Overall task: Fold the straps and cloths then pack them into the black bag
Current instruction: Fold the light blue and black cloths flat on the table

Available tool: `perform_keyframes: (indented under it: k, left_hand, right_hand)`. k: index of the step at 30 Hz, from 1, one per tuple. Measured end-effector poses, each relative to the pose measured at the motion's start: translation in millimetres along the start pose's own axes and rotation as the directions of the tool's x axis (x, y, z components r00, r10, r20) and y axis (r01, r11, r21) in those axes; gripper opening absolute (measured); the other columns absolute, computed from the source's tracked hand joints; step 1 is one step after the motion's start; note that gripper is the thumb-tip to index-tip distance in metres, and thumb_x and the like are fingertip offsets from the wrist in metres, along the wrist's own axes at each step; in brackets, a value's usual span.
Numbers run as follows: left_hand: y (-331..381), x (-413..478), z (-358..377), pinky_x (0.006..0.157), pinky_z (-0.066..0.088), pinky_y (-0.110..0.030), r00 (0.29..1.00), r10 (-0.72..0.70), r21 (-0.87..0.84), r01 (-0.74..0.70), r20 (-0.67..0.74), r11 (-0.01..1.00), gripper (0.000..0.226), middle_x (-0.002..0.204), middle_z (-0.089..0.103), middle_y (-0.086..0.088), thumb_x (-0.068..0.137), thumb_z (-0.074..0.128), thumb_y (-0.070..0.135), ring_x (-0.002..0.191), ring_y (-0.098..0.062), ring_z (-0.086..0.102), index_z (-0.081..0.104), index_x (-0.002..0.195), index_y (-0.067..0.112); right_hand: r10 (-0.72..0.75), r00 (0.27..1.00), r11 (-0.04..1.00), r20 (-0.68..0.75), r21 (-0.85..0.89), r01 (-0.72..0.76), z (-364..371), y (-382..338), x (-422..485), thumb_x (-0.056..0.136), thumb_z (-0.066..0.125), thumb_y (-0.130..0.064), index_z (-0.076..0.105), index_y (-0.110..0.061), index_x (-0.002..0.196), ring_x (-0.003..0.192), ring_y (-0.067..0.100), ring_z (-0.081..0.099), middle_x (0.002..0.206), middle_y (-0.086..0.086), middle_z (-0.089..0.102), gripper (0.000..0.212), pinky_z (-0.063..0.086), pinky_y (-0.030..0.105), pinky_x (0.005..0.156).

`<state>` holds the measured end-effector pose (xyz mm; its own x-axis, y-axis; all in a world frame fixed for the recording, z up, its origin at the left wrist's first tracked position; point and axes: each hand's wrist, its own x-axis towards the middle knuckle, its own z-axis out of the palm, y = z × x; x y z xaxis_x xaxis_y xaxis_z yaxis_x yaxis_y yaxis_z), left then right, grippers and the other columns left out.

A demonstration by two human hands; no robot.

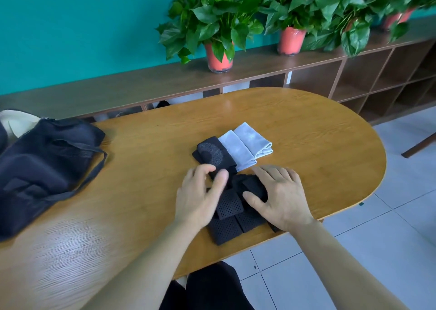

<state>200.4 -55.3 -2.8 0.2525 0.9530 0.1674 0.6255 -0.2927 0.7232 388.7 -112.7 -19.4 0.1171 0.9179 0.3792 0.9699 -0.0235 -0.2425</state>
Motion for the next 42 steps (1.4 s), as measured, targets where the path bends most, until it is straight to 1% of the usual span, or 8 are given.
perform_keyframes:
  k: [4, 11, 17, 25, 30, 32, 35, 42]
  left_hand:
    - [-5.5, 18.6, -0.1, 0.086, 0.043, -0.036, 0.998, -0.070, 0.001, 0.070, -0.002, 0.998, 0.030, 0.109, 0.054, 0.004, 0.096, 0.030, 0.054, 0.092, 0.006, 0.046, 0.052, 0.104, 0.034]
    - [-1.6, 30.2, -1.9, 0.097, 0.040, -0.046, 0.976, -0.105, 0.142, 0.079, 0.191, 0.987, 0.040, 0.122, 0.039, 0.009, 0.100, 0.019, 0.051, 0.111, -0.009, 0.048, 0.051, 0.119, 0.037]
    - [5.2, 46.0, 0.9, 0.108, 0.022, -0.049, 0.951, -0.138, 0.199, 0.084, 0.276, 0.976, 0.047, 0.138, 0.040, 0.004, 0.101, 0.015, 0.048, 0.132, -0.007, 0.031, 0.047, 0.132, 0.033]
    - [10.8, 76.0, 7.1, 0.107, 0.016, -0.047, 0.951, -0.159, 0.223, 0.100, 0.263, 0.970, 0.044, 0.139, 0.040, 0.002, 0.103, 0.015, 0.043, 0.125, -0.007, 0.035, 0.048, 0.129, 0.031]
    - [6.1, 86.7, 7.6, 0.108, 0.016, -0.050, 0.950, -0.161, 0.198, 0.109, 0.266, 0.974, 0.045, 0.143, 0.037, 0.003, 0.102, 0.015, 0.045, 0.127, -0.010, 0.037, 0.044, 0.134, 0.034]
    - [5.3, 76.5, 3.6, 0.109, 0.014, -0.051, 0.961, -0.129, 0.145, 0.095, 0.246, 0.985, 0.046, 0.148, 0.028, 0.006, 0.101, 0.017, 0.049, 0.133, -0.009, 0.031, 0.037, 0.140, 0.038]
    - [6.2, 33.9, -6.3, 0.111, 0.017, -0.048, 0.973, 0.035, 0.085, -0.056, 0.228, 0.995, 0.058, 0.152, 0.016, 0.017, 0.091, 0.018, 0.069, 0.138, -0.003, 0.022, 0.028, 0.143, 0.046]
    - [-3.6, -26.0, 14.3, 0.117, 0.011, -0.044, 0.891, 0.191, 0.414, -0.370, 0.412, 0.832, 0.086, 0.159, 0.002, 0.013, 0.076, 0.004, 0.085, 0.146, -0.010, -0.002, 0.005, 0.150, 0.041]
  right_hand:
    - [-0.028, 1.000, 1.000, 0.011, -0.014, 0.028, -0.7, 1.6, 2.6, 0.084, 0.035, -0.067, 0.062, -0.019, 0.121, 0.119, 0.024, 0.054, 0.121, 0.001, 0.063, 0.066, 0.036, 0.050, 0.103]
    - [-0.054, 0.992, 0.998, 0.114, 0.029, 0.051, -8.8, -4.2, 32.5, 0.083, 0.014, -0.074, 0.063, -0.030, 0.119, 0.126, 0.019, 0.044, 0.127, -0.002, 0.059, 0.075, 0.022, 0.048, 0.108]
    - [-0.003, 0.901, 0.998, 0.434, -0.059, 0.032, -1.4, -11.5, 75.2, 0.092, 0.012, -0.058, 0.050, -0.028, 0.060, 0.103, 0.018, 0.046, 0.083, -0.003, 0.058, 0.058, 0.015, 0.051, 0.106]
    - [0.051, 0.888, 0.996, 0.458, -0.090, -0.011, 8.8, -9.3, 103.9, 0.095, 0.018, -0.049, 0.042, -0.029, 0.056, 0.103, 0.021, 0.045, 0.092, 0.001, 0.054, 0.050, 0.018, 0.055, 0.107]
    - [0.077, 0.882, 0.997, 0.465, -0.037, -0.067, 5.2, -7.4, 108.0, 0.095, 0.022, -0.048, 0.050, -0.029, 0.066, 0.109, 0.020, 0.044, 0.094, -0.001, 0.058, 0.044, 0.019, 0.051, 0.106]
    - [0.047, 0.910, 0.996, 0.411, 0.050, -0.074, -8.4, -5.6, 94.0, 0.092, 0.033, -0.049, 0.061, -0.032, 0.092, 0.121, 0.019, 0.041, 0.110, -0.005, 0.061, 0.032, 0.019, 0.044, 0.109]
    - [-0.036, 0.945, 0.986, 0.324, 0.167, -0.020, -29.3, 1.3, 48.5, 0.081, 0.040, -0.066, 0.049, -0.035, 0.134, 0.136, 0.011, 0.028, 0.139, -0.012, 0.048, 0.062, 0.013, 0.037, 0.111]
    - [-0.067, 0.979, 0.994, 0.191, 0.101, 0.049, -0.7, 4.4, -28.9, 0.088, 0.027, -0.073, 0.039, -0.030, 0.143, 0.141, 0.024, 0.028, 0.151, 0.004, 0.034, 0.072, 0.030, 0.050, 0.110]
